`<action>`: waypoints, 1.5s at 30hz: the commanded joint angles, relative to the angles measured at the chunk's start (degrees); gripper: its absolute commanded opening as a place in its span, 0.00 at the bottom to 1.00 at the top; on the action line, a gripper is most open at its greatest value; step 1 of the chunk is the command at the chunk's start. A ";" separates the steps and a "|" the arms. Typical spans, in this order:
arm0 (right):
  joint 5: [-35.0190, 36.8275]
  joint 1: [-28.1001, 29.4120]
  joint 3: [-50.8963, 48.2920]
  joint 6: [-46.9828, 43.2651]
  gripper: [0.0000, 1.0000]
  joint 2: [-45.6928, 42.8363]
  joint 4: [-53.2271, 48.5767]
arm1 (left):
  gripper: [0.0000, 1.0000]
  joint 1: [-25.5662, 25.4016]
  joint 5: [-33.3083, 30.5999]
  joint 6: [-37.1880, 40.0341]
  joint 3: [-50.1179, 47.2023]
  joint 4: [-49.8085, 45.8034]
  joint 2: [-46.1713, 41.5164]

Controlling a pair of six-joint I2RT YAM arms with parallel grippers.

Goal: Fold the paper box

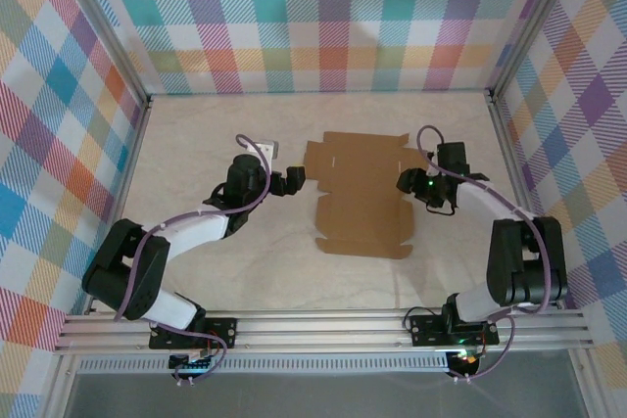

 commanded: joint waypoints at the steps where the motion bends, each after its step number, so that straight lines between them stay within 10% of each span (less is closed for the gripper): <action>1: -1.60 0.49 2.26 -0.23 0.49 2.67 -2.04 | 1.00 -0.29 0.62 -1.41 1.30 -0.71 0.31; 18: -1.31 1.07 4.69 3.12 0.00 9.03 2.76 | 1.00 -0.29 0.54 -0.85 0.86 -2.77 -0.30; 38: 32.20 29.09 -5.07 49.31 0.00 5.89 25.76 | 1.00 -0.37 2.52 -15.37 7.11 -11.75 0.43; 45: 35.90 31.96 -6.25 42.86 0.72 3.20 25.18 | 1.00 -0.41 1.15 -15.45 7.41 -13.93 -0.36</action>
